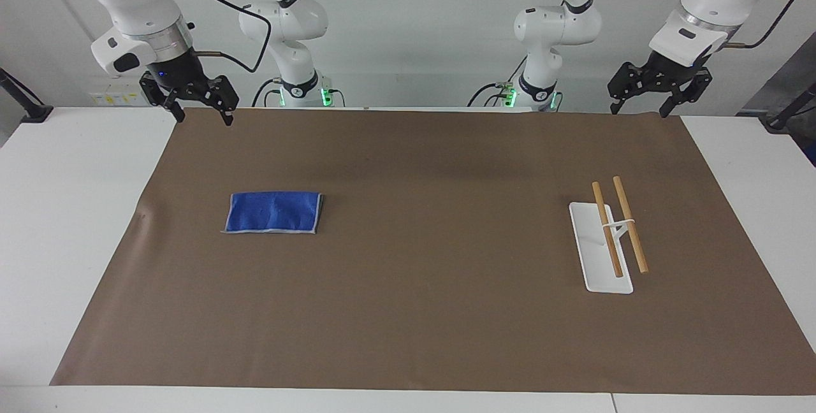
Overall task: Right arm passes towel to left arm to hang
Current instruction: 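Move the right gripper toward the folded blue towel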
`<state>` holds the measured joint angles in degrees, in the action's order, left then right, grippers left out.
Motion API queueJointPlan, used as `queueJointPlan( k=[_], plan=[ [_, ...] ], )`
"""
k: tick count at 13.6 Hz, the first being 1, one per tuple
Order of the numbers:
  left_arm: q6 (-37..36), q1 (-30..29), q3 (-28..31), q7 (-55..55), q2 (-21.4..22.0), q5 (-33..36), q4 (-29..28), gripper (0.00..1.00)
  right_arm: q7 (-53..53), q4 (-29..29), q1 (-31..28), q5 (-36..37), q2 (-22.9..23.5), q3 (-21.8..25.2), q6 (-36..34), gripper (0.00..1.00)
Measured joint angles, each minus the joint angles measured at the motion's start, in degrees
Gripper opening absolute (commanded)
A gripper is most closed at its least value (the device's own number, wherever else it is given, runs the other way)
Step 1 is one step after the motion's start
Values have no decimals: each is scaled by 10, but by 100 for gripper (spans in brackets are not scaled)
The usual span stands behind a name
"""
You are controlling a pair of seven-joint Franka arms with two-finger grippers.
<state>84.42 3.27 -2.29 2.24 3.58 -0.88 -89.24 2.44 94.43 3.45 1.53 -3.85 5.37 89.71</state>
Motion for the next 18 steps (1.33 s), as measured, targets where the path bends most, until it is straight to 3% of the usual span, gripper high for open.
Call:
queueJointPlan(
  k=[18],
  plan=[
    [0, 0, 0, 0, 0, 0, 0, 100, 0, 30, 0, 0, -10, -1, 11, 100]
  ],
)
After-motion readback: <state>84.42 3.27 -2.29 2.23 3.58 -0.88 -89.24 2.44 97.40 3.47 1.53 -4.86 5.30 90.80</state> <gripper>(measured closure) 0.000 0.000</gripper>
